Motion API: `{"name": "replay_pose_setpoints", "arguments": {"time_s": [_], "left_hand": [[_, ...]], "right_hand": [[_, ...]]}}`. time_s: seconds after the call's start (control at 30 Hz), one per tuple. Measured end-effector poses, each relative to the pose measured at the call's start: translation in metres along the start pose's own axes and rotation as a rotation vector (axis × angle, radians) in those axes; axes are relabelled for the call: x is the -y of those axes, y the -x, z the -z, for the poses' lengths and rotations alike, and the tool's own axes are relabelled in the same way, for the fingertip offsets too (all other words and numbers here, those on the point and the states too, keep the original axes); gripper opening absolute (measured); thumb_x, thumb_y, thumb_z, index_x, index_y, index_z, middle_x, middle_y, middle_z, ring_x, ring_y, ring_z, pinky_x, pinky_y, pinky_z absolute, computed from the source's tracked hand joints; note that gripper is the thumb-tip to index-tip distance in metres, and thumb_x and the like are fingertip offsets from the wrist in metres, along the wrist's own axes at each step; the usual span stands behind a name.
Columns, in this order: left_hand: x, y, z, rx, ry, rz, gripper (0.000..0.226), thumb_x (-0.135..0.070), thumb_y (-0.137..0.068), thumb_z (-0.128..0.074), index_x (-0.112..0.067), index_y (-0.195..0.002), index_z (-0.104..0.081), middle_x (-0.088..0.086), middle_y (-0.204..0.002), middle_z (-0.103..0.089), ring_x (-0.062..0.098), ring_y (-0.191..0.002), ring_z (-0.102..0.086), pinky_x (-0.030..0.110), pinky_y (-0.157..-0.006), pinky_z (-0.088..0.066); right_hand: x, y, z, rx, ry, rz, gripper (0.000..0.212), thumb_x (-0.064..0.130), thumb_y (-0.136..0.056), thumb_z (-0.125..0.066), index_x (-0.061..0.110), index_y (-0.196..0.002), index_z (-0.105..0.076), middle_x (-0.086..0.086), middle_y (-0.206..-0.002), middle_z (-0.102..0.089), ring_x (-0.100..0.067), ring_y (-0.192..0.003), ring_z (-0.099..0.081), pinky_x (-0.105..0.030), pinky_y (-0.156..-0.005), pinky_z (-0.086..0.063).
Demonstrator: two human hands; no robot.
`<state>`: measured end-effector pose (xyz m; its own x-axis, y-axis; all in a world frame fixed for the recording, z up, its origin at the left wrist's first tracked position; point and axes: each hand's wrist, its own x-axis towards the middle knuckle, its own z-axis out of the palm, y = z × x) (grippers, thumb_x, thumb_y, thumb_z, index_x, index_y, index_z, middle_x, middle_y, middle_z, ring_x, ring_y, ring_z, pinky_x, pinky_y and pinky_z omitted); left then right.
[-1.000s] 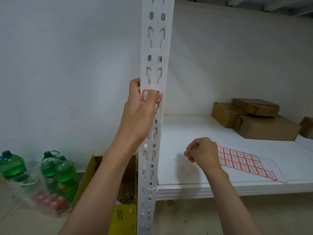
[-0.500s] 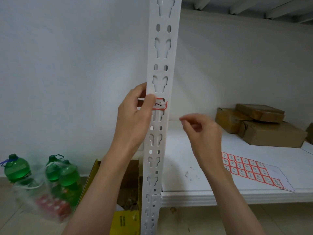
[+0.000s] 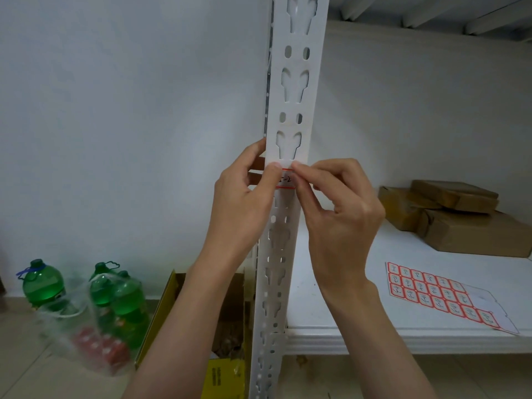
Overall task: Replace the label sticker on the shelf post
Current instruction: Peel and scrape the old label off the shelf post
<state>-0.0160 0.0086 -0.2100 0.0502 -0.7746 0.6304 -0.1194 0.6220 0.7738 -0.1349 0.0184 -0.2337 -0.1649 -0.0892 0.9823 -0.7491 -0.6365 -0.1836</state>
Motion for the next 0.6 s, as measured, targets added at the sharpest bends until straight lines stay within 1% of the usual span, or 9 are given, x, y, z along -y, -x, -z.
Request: {"name": "replay_pose_setpoints", "arguments": {"time_s": [0.07,0.2,0.33,0.43,0.6], "left_hand": [[0.002,-0.001,0.000,0.008,0.007,-0.001,0.050,-0.043,-0.089,-0.051,-0.024,-0.135,-0.059,-0.004,-0.120,-0.069,0.019,-0.111,-0.065,0.041,-0.095,-0.057],[0.004,0.000,0.000,0.015,0.021,-0.002,0.049,-0.042,-0.091,-0.051,-0.025,-0.136,-0.058,-0.004,-0.120,-0.068,0.018,-0.111,-0.065,0.040,-0.095,-0.057],[0.005,-0.001,0.000,0.025,0.015,-0.007,0.037,-0.032,-0.101,-0.051,-0.023,-0.137,-0.057,-0.004,-0.119,-0.068,0.018,-0.109,-0.066,0.038,-0.095,-0.057],[0.005,-0.002,0.001,0.031,0.010,-0.004,0.034,-0.029,-0.103,-0.051,-0.024,-0.137,-0.057,-0.005,-0.117,-0.069,0.016,-0.107,-0.066,0.032,-0.090,-0.059],[0.006,-0.002,0.002,0.037,0.009,-0.003,0.034,-0.028,-0.103,-0.051,-0.023,-0.136,-0.058,-0.005,-0.116,-0.068,0.017,-0.105,-0.066,0.024,-0.083,-0.058]], "right_hand": [[0.001,0.000,-0.003,-0.004,0.024,0.014,0.015,0.010,-0.087,-0.079,0.004,-0.100,-0.078,-0.011,-0.092,-0.069,-0.010,-0.086,-0.058,-0.007,-0.079,-0.048],[0.006,0.001,-0.007,-0.005,0.019,-0.010,0.013,0.014,-0.088,-0.078,0.004,-0.096,-0.077,-0.010,-0.091,-0.068,-0.009,-0.085,-0.057,-0.014,-0.074,-0.052],[0.009,0.003,-0.010,0.003,-0.008,-0.055,0.013,0.016,-0.089,-0.075,0.006,-0.098,-0.075,-0.008,-0.096,-0.068,-0.009,-0.088,-0.060,-0.016,-0.077,-0.054],[0.012,0.002,-0.014,0.021,-0.007,-0.095,0.009,0.014,-0.091,-0.073,0.007,-0.098,-0.073,-0.006,-0.098,-0.064,-0.013,-0.085,-0.062,-0.018,-0.075,-0.056],[0.011,0.001,-0.020,0.070,0.018,-0.126,0.007,0.013,-0.095,-0.066,0.007,-0.098,-0.066,-0.002,-0.101,-0.055,-0.015,-0.086,-0.057,-0.027,-0.072,-0.055]]}}
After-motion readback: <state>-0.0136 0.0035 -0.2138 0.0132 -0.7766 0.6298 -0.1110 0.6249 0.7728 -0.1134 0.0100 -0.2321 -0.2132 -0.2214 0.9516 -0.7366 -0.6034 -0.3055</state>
